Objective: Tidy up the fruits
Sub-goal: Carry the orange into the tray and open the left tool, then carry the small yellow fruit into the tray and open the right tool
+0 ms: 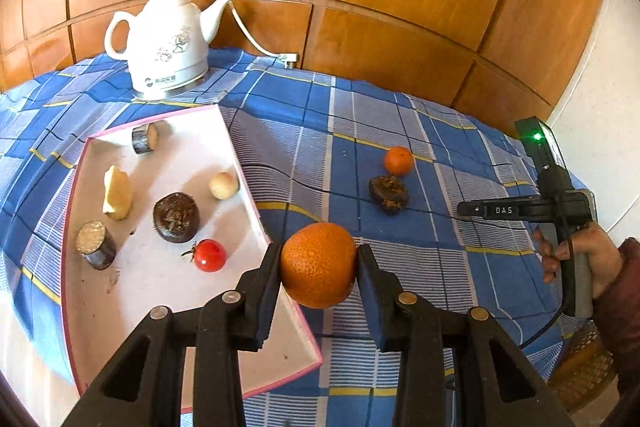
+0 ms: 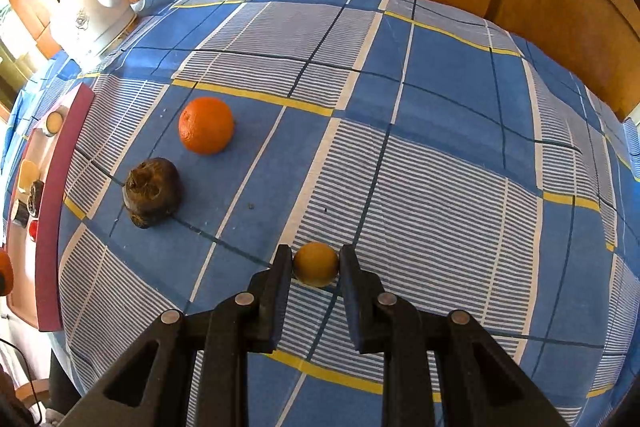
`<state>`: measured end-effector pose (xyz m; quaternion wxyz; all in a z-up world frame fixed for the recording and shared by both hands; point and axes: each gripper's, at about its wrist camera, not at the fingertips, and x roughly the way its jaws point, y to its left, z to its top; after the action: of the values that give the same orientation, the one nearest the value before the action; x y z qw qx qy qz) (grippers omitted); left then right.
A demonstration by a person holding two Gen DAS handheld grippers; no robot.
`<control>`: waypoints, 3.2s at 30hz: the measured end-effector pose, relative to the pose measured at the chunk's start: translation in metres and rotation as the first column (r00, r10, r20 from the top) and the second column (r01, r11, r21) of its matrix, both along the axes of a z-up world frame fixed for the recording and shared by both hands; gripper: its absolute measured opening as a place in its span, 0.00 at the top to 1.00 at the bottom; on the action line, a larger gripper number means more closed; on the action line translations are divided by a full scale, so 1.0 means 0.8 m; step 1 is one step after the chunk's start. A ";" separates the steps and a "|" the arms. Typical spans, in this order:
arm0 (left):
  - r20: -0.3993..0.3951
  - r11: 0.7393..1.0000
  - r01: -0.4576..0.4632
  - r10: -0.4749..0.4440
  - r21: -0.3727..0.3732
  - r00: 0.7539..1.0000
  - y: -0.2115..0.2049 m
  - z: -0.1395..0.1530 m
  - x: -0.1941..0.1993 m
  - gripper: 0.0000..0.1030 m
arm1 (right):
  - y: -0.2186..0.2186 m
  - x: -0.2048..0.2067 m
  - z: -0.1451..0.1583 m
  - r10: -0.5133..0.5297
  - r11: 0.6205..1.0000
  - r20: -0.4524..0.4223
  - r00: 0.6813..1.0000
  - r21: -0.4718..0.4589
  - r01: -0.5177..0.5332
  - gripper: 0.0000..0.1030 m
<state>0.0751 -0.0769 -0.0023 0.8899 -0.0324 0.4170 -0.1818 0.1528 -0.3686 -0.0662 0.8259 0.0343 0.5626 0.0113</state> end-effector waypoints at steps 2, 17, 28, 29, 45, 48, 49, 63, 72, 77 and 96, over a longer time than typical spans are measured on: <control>-0.006 1.000 -0.010 0.010 -0.008 1.000 0.007 0.000 0.001 0.64 | 0.000 0.000 -0.001 0.000 1.000 0.002 1.000 -0.003 0.000 0.76; -0.073 0.938 -0.327 0.320 -0.115 0.945 0.175 -0.009 0.043 0.64 | 0.016 -0.001 0.003 0.040 0.997 0.009 0.999 -0.071 -0.039 0.76; -0.064 0.954 -0.288 0.284 -0.085 0.957 0.152 -0.020 0.127 0.63 | 0.016 -0.002 0.005 0.045 0.996 0.010 0.999 -0.071 -0.044 0.76; -0.067 0.956 -0.284 0.279 -0.078 0.958 0.150 -0.024 0.135 0.63 | 0.016 -0.003 0.005 0.044 0.997 0.009 0.999 -0.071 -0.043 0.76; 0.046 0.948 -0.316 0.314 0.046 0.948 0.128 -0.018 0.087 0.55 | 0.018 -0.002 0.003 0.052 0.995 0.012 0.999 -0.081 -0.051 0.76; 0.048 0.948 -0.314 0.311 0.057 0.949 0.121 -0.016 0.067 0.55 | 0.022 -0.004 0.004 0.055 0.994 0.013 0.998 -0.092 -0.053 0.76; 0.046 0.949 -0.310 0.308 0.058 0.950 0.119 -0.016 0.063 0.54 | 0.022 -0.004 0.004 0.056 0.994 0.014 0.998 -0.096 -0.055 0.76; 0.036 0.960 -0.271 0.270 0.063 0.962 0.103 -0.013 0.013 0.53 | 0.029 -0.008 0.005 0.061 0.991 0.018 0.998 -0.117 -0.059 0.76; 0.028 0.963 -0.264 0.262 0.059 0.965 0.101 -0.012 0.005 0.53 | 0.030 -0.009 0.006 0.063 0.990 0.020 0.998 -0.124 -0.060 0.76; 0.017 0.962 -0.267 0.266 0.061 0.964 0.103 -0.017 0.003 0.53 | 0.030 -0.009 0.006 0.064 0.990 0.020 0.998 -0.125 -0.061 0.76; 0.017 0.933 -0.353 0.352 0.066 0.936 0.150 -0.019 0.005 0.53 | 0.054 -0.018 0.040 0.147 0.989 0.083 0.986 0.001 -0.147 0.77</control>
<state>0.0789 0.0429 -0.0175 0.9096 -0.0758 0.4085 -0.0052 0.1383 -0.3252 -0.0345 0.8453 -0.0047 0.5289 0.0757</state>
